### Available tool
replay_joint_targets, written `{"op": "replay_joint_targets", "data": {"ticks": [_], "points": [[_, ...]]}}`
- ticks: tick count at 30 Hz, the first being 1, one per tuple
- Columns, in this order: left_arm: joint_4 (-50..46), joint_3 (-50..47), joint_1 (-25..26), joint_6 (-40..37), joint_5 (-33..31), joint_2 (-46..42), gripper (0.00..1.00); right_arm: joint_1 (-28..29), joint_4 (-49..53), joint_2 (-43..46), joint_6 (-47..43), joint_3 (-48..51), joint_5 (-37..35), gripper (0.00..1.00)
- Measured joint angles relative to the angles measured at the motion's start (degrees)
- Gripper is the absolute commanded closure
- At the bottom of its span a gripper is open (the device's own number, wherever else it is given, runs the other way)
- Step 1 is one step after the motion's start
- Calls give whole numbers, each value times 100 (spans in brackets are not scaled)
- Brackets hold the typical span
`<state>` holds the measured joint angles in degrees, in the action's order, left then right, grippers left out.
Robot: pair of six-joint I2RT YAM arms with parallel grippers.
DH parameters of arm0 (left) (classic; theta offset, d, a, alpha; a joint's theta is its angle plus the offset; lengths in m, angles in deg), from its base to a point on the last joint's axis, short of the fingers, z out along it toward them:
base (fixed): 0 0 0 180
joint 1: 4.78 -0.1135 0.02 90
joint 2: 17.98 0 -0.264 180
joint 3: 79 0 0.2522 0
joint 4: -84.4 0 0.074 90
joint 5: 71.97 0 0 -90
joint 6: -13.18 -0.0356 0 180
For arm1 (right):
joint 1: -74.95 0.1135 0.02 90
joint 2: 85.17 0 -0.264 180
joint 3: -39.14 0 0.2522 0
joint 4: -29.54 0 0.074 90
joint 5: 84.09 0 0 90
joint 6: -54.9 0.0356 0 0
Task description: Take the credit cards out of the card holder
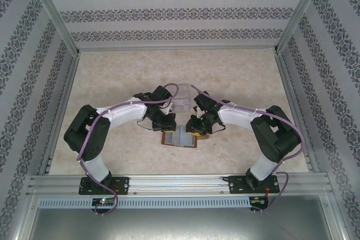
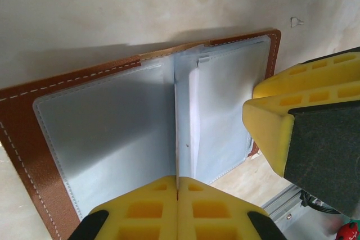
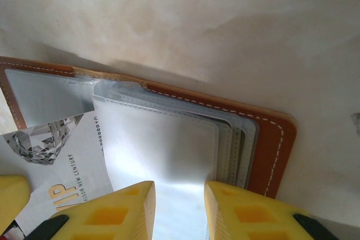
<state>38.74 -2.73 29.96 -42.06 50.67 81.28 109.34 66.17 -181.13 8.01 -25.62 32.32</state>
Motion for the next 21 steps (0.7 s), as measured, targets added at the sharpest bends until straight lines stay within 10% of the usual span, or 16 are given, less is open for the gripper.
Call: {"op": "replay_joint_targets", "data": {"ticks": [21], "points": [[-181,44,0,-177,-332,-396,99,2,175,0,-105,-63,-22,68]]}}
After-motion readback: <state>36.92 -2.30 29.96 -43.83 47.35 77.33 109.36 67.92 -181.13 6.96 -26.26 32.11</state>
